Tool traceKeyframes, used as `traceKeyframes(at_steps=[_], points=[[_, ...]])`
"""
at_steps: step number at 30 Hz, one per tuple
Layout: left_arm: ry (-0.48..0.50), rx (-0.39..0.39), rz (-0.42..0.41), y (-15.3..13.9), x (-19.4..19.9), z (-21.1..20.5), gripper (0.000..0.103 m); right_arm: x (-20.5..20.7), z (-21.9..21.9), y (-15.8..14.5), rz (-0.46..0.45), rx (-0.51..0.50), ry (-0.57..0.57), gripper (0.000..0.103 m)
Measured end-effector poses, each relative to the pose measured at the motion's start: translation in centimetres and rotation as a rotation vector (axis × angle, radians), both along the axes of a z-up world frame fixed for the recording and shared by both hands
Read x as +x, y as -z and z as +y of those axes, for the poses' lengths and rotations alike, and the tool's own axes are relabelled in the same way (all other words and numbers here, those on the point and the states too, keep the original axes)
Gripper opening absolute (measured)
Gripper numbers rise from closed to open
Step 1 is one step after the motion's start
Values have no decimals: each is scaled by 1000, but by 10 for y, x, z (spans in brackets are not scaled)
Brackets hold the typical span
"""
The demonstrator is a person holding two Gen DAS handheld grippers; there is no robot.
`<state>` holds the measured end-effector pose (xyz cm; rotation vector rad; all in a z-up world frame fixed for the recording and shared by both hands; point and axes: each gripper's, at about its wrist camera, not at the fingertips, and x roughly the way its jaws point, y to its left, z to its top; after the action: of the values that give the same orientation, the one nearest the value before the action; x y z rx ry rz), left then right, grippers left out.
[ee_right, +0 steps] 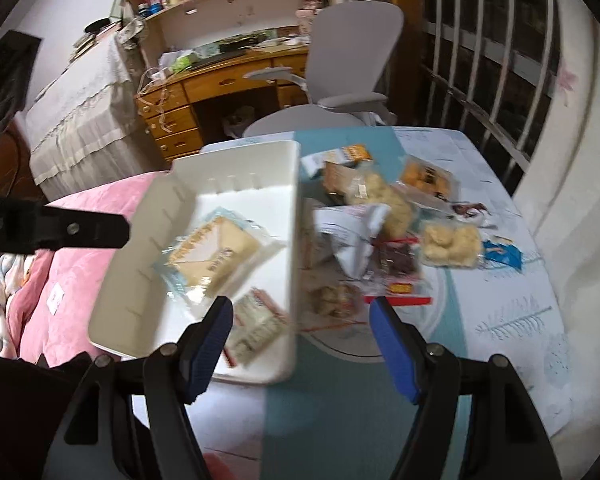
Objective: Organize snacks
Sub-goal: 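Carry bread bag into white tray with left tool while right tool drops Cookies pack there, then move left tool to clear crumbly-cake bag while right tool reaches blue-wrapped snack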
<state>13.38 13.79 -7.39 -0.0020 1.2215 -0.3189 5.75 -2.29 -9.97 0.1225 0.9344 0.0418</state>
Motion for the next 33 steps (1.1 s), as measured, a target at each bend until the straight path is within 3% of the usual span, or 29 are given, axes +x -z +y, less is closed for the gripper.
traceKeyframes(at_steps=[9, 20, 28, 33], points=[[80, -30, 1, -3, -7, -75, 86, -7, -65, 9, 34, -37, 58, 71], [85, -39, 40, 6, 4, -151, 87, -2, -145, 18, 57, -97, 58, 71], [88, -47, 57, 25, 25, -205, 89, 5, -190, 24, -11, -156, 15, 71], [70, -41, 72, 42, 45, -234, 92, 11, -213, 34, -123, -177, -37, 71]])
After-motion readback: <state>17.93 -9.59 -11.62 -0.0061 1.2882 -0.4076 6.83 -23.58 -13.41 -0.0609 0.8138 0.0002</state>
